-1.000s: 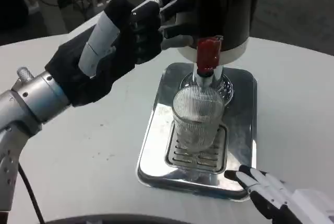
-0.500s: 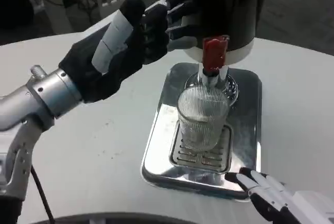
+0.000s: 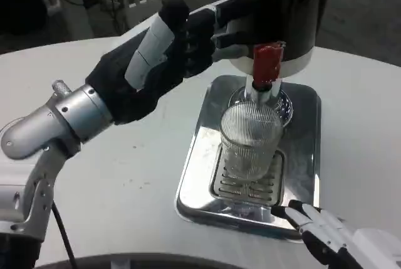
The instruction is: Grasp the cup under the faucet to collect the drink, then remove the cup.
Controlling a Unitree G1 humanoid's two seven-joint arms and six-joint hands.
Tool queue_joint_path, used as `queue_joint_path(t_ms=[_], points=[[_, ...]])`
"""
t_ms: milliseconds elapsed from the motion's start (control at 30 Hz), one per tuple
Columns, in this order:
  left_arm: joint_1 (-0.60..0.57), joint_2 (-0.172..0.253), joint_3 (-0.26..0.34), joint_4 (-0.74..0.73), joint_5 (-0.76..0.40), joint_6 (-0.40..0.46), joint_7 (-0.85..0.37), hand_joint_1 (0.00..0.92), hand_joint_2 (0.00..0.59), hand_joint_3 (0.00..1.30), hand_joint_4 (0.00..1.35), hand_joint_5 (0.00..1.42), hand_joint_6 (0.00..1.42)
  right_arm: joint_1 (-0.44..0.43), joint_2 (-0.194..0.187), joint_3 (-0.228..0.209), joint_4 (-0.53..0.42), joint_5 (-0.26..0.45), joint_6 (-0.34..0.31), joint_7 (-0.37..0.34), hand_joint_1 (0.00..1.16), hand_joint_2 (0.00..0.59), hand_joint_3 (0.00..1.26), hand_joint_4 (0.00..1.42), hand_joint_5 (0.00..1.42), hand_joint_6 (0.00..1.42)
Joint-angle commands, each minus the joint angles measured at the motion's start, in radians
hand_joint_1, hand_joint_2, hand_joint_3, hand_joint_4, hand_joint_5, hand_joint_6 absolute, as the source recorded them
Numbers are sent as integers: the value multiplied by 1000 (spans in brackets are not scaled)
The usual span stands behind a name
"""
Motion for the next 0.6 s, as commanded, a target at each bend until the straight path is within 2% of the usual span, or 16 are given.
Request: queue_joint_path(t_ms=[33,267,600], points=[[-9,-6,-17,-4,18,2,-2,0,0,91,98,142,119,2,-4,1,4,2,4,-6,338,461,75,0,0,0],[4,-6,-10,-18,22,-1,3,0,0,76,173,181,125,1,-8,-3,1,6,7,-5,338,461,75,0,0,0],[-2,-17,-19,-37,26,4,11,0,0,89,151,174,125,16,-7,-3,-1,9,2,-13,338,461,75,0,0,0]])
